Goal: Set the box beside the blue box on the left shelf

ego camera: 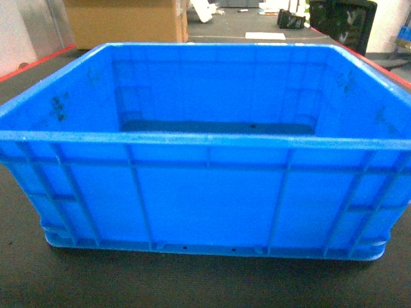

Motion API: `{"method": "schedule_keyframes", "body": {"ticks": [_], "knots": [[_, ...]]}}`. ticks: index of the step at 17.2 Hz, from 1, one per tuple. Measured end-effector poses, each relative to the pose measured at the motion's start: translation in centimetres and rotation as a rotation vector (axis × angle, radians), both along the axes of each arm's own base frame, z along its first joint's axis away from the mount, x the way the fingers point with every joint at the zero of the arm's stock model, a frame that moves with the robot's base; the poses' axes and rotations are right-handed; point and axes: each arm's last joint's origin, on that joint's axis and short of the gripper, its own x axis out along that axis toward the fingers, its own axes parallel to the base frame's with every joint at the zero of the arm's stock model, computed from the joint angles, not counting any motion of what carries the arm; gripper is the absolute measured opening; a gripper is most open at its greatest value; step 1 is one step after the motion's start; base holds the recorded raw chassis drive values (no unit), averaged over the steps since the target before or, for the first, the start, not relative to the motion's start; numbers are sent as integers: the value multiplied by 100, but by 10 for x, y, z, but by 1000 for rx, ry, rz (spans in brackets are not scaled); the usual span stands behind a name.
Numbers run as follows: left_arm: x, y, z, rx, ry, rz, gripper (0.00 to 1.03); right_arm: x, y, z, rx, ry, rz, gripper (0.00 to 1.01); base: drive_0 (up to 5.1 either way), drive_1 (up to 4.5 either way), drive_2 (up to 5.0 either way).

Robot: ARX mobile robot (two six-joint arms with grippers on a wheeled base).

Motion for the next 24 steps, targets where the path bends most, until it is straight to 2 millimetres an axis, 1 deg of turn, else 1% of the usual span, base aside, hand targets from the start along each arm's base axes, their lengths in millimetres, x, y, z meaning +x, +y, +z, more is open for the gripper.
{"method": "schedule_keyframes", "body": {"ticks": [24], "knots": [[0,0,0,0,5,0,98,0,0,0,0,5,0,98,0,0,0]]}}
